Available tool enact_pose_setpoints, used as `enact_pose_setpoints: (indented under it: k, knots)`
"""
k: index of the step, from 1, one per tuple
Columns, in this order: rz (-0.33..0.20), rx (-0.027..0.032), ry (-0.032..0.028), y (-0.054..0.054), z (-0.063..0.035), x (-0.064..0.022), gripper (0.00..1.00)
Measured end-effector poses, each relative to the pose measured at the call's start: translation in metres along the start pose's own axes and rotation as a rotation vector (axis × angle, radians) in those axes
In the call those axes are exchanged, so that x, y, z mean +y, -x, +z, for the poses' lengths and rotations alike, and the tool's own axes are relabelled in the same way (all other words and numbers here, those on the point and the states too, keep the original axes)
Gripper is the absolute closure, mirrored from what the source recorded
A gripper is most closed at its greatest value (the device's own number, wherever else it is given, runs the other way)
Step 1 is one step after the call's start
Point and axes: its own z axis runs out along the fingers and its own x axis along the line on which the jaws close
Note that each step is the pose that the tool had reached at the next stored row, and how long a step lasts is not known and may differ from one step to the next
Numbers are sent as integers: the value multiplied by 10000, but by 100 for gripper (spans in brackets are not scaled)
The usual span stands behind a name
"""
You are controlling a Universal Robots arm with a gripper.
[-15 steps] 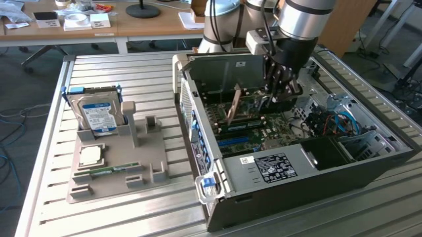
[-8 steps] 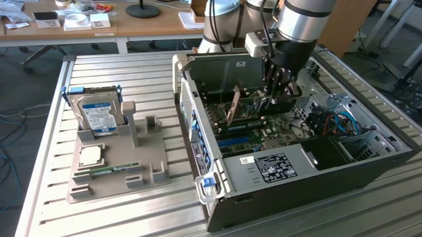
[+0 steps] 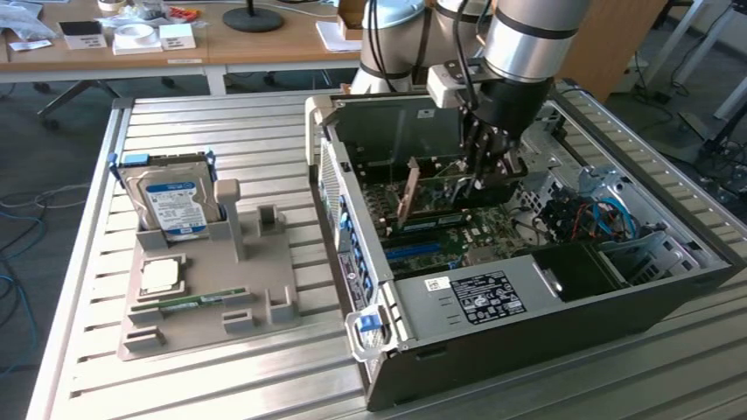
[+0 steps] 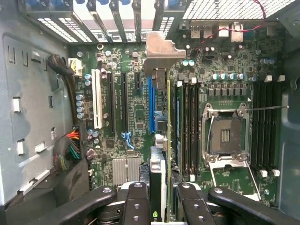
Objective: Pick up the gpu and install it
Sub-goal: 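Insert the gpu into the slot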
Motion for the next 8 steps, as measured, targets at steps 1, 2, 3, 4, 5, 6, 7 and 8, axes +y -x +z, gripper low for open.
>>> enact_pose_setpoints:
  k: [1, 2, 3, 4, 5, 6, 7, 8]
  knots:
    - [-1, 3, 1, -2, 3, 7, 73]
    - [-4, 2, 1, -7, 7, 11, 73]
    - [-8, 1, 1, -14, 13, 15, 73]
    - [-9, -1, 0, -20, 21, 19, 73]
    - [-10, -2, 0, -24, 31, 25, 73]
    - [-11, -1, 0, -26, 42, 30, 73]
    - [-12, -1, 1, -27, 53, 34, 73]
    - [-13, 1, 2, -27, 57, 34, 73]
